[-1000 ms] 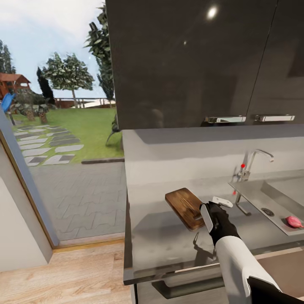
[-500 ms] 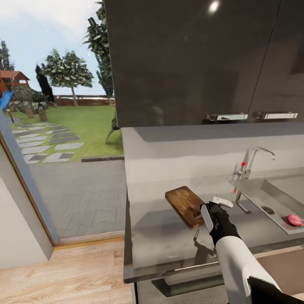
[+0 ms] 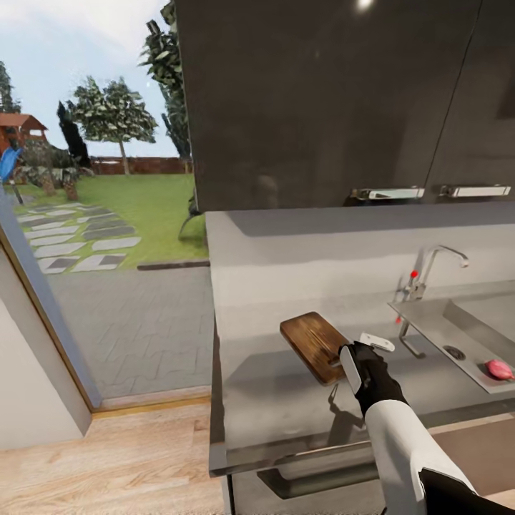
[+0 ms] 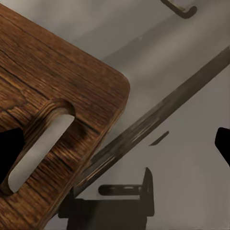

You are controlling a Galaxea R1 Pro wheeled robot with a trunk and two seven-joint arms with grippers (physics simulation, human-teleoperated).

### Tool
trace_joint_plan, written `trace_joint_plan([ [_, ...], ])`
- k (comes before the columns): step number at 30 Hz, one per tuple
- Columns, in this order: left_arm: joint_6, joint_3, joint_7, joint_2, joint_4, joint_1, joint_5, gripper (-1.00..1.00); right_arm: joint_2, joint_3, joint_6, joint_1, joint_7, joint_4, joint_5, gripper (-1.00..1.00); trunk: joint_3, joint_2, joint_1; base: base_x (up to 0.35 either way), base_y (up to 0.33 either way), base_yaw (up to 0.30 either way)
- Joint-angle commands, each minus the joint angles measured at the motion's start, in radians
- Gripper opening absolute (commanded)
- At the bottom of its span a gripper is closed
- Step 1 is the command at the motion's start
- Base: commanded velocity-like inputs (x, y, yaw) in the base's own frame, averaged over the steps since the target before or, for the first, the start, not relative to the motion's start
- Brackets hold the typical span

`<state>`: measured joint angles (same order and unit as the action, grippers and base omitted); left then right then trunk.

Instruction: In the kitchen, take the Vidalia onion out of the sink, dice it on the chopping board with the paring knife, put the diced onion into the bowl on the countertop, then place both the paring knife and the chopping board into the sink.

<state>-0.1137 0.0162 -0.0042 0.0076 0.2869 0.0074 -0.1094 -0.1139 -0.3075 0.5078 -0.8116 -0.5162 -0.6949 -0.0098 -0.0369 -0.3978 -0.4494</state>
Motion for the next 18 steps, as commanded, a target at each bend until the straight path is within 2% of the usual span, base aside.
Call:
trace_joint_plan([
  [1,-0.001,-0.001,0.000,0.000,0.002,0.000,-0.010,1.00,-0.001,-0.002,0.005,-0.001,-0.002,-0.002,-0.001,1.00,-0.003,-0.002,-0.001,0.000,0.000,0.000],
  [18,-0.001,-0.001,0.000,0.000,0.002,0.000,-0.011,1.00,-0.010,0.001,0.006,-0.001,-0.002,-0.002,-0.002,1.00,-0.026,-0.002,-0.001,0.000,0.000,0.000],
])
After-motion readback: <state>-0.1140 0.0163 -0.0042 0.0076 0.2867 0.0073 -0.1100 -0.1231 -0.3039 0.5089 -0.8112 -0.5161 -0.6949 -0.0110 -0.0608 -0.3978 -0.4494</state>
